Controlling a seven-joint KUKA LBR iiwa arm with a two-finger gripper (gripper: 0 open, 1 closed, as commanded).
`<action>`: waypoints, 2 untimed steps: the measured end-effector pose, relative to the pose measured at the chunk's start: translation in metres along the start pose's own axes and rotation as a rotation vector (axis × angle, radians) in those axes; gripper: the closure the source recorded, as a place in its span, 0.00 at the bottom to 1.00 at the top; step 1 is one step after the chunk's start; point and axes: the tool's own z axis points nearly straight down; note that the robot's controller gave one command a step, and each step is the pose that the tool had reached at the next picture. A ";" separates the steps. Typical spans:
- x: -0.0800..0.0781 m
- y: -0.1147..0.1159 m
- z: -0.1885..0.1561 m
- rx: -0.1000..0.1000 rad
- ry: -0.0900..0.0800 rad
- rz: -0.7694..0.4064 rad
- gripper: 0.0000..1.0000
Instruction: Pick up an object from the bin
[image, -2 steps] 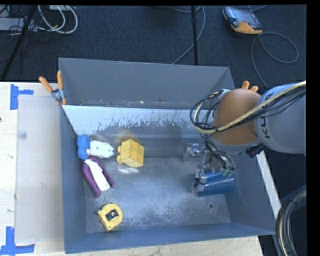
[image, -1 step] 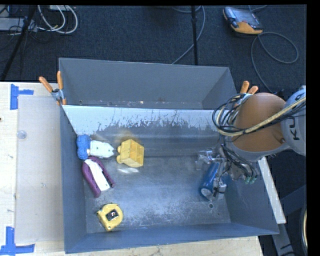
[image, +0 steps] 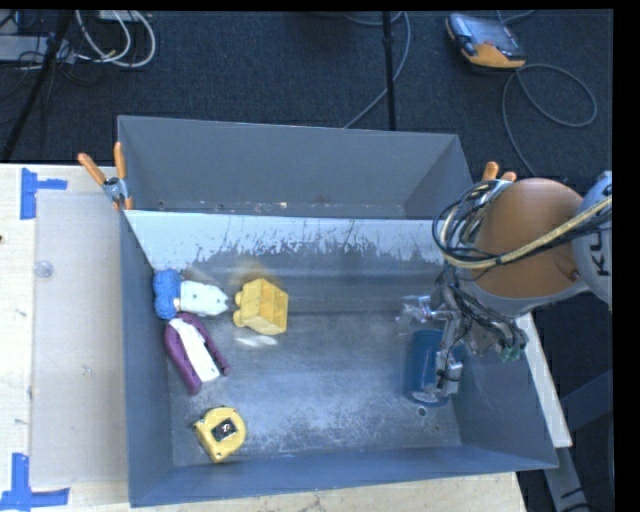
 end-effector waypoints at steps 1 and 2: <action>-0.012 -0.009 0.028 -0.011 0.000 -0.092 0.00; 0.002 -0.030 0.024 -0.007 0.005 0.099 0.00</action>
Offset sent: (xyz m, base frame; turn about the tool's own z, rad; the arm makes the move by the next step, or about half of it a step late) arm -0.0087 -0.0619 -0.0060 -0.1215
